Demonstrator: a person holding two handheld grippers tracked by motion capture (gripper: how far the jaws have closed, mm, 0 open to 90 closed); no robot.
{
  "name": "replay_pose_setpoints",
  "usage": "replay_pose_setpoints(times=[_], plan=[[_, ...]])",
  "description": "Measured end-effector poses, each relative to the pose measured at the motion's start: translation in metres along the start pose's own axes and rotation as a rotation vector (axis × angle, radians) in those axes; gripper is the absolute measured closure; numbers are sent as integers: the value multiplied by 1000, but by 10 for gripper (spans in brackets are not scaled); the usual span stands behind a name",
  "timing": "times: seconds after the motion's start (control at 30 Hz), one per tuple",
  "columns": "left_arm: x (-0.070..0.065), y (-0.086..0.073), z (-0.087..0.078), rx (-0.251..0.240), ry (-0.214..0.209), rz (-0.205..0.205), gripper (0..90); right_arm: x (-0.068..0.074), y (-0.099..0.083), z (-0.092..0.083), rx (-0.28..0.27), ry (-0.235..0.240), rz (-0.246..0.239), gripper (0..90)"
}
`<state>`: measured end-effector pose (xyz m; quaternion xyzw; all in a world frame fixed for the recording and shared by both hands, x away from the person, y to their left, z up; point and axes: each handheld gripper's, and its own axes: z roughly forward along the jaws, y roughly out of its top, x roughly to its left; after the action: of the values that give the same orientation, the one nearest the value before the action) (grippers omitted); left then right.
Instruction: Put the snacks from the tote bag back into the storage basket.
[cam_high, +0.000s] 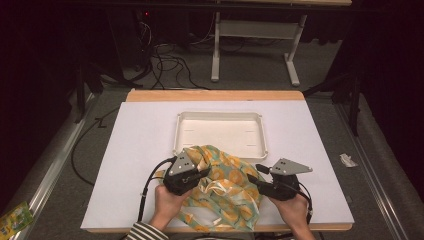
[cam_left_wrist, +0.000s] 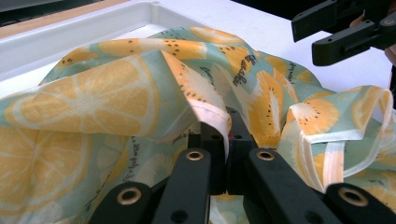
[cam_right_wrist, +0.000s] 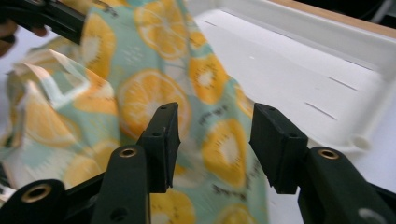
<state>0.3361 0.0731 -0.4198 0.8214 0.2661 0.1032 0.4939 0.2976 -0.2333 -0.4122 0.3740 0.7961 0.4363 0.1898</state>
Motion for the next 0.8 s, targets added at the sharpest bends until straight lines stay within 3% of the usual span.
replay_pose_setpoints(times=[0.2,0.4,0.6,0.8], plan=[[1,0,1,6,3,0,896,10,11,16,3,76,5,498],[1,-1,1,4,6,3,896,18,15,30,19,107,-9,502],[1,-3,1,11,4,4,896,20,18,41,39,116,-24,571],[2,-3,2,12,4,7,896,23,21,43,55,84,-58,675]])
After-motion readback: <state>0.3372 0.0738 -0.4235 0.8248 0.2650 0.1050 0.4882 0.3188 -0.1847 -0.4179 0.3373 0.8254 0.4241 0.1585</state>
